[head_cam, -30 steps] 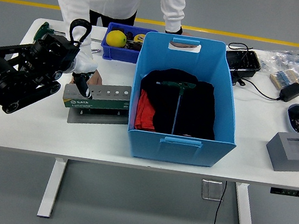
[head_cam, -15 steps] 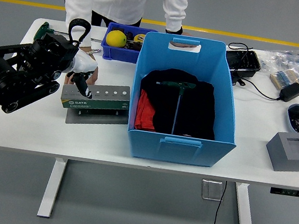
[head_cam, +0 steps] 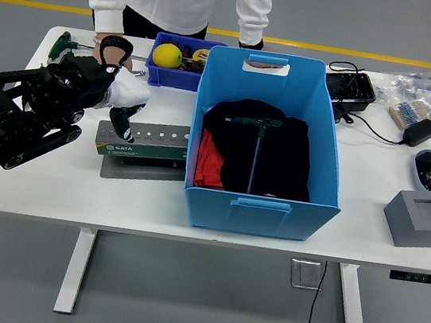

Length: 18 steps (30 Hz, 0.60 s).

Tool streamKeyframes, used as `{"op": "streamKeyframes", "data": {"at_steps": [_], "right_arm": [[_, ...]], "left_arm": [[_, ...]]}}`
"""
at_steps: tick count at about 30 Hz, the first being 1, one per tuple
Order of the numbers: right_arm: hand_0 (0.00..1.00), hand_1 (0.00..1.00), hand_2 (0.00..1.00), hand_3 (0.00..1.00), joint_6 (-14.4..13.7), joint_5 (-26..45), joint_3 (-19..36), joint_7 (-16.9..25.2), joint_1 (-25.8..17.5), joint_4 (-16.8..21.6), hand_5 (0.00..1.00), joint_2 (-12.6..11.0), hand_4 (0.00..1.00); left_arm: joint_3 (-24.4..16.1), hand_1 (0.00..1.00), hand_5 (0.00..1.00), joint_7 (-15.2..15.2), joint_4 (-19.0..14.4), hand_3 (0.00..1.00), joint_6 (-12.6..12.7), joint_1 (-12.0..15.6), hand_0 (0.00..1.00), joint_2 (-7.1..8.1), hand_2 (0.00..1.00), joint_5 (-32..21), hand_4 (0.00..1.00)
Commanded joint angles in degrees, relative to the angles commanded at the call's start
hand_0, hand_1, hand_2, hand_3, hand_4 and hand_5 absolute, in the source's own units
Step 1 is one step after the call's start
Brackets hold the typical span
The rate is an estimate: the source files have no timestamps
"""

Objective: Lift tool from toolbox,place it in box,lift tool from toolbox,place it in box

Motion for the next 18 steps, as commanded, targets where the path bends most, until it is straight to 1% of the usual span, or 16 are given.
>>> {"op": "streamKeyframes", "data": {"at_steps": [4, 5, 10, 11, 18], "right_arm": [[0.730, 0.709, 0.764, 0.605, -0.06, -0.20, 0.22, -0.07, -0.15, 0.00, 0.737, 0.09, 0.822], [0.730, 0.709, 0.764, 0.606, -0.07, -0.27, 0.26, -0.09, -0.18, 0.00, 0.737, 0.10, 0.822], [0.730, 0.709, 0.764, 0.606, -0.10, -0.67, 0.56, -0.22, -0.37, -0.01, 0.737, 0.19, 0.822], [0.730, 0.709, 0.764, 0.606, -0.13, -0.79, 0.69, -0.27, -0.44, -0.02, 0.736, 0.24, 0.822], [0.729, 0.709, 0.764, 0.605, -0.19, -1.33, 1.07, -0.44, -0.68, -0.04, 0.736, 0.39, 0.821]], "left_arm": [[-1.53, 0.008, 0.244, -0.95, -0.26, 0.074, 2.52, 0.51, 0.167, 0.32, 0.028, -0.31, 0.817], [-1.80, 0.002, 0.259, -1.13, -0.31, 0.073, 2.78, 0.58, 0.159, 0.37, 0.022, -0.33, 0.781], [-3.58, 0.002, 0.259, -2.22, -0.71, 0.073, 4.22, 1.03, 0.159, 0.78, 0.022, -0.57, 0.781], [-4.13, 0.002, 0.289, -2.56, -0.79, 0.070, 4.70, 1.21, 0.151, 0.90, 0.018, -0.70, 0.776], [-7.07, 0.002, 0.298, -4.36, -0.77, 0.063, 7.34, 2.60, 0.144, 1.41, 0.008, -1.18, 0.772]]}}
